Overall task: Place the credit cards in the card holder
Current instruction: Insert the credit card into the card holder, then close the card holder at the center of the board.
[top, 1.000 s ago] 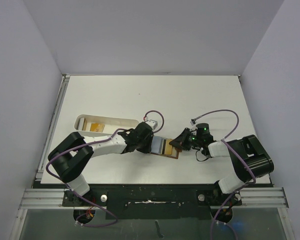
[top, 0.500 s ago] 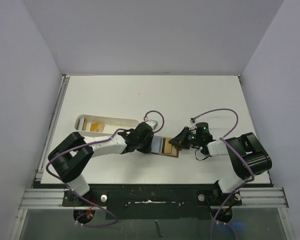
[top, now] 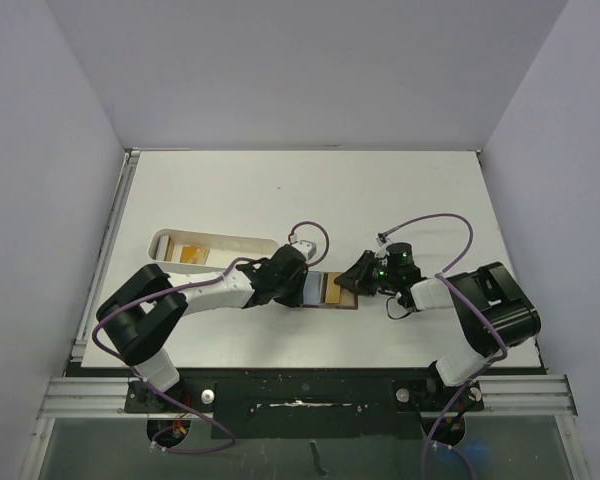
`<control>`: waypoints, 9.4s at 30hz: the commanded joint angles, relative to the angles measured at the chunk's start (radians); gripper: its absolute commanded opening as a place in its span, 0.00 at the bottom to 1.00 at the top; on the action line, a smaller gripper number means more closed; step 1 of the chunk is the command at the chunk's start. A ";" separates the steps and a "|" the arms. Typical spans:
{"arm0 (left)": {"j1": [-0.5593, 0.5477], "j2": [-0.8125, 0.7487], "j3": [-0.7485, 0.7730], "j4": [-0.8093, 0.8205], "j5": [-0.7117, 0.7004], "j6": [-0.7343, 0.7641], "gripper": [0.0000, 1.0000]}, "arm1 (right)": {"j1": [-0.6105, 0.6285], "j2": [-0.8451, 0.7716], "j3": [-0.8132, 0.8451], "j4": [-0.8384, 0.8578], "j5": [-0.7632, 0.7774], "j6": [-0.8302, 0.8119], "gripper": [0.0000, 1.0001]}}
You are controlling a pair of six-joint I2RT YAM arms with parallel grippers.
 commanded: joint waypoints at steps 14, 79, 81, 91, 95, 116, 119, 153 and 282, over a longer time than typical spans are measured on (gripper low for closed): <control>-0.019 -0.026 0.005 0.032 -0.054 -0.062 0.09 | 0.063 -0.176 0.159 -0.478 0.278 -0.182 0.52; -0.013 -0.103 0.043 -0.024 -0.125 -0.076 0.26 | 0.131 -0.200 0.153 -0.485 0.205 -0.200 0.48; -0.013 -0.095 0.081 -0.081 -0.148 -0.078 0.27 | 0.129 -0.236 0.181 -0.575 0.282 -0.255 0.49; -0.007 -0.198 0.098 -0.109 -0.218 -0.087 0.54 | 0.145 -0.293 0.305 -0.838 0.583 -0.374 0.52; 0.018 -0.274 0.097 -0.125 -0.252 -0.075 0.71 | 0.163 -0.275 0.327 -0.839 0.615 -0.396 0.53; 0.278 -0.438 -0.185 0.198 0.285 -0.300 0.77 | 0.281 -0.034 0.472 -0.899 0.844 -0.442 0.43; 0.263 -0.413 -0.192 0.211 0.282 -0.321 0.74 | 0.283 -0.024 0.472 -0.900 0.861 -0.442 0.39; 0.141 -0.283 -0.227 0.279 0.075 -0.425 0.64 | 0.324 -0.159 0.371 -0.904 0.979 -0.342 0.32; 0.067 -0.095 -0.101 0.216 -0.157 -0.460 0.73 | 0.154 -0.356 -0.041 -0.426 0.597 -0.225 0.00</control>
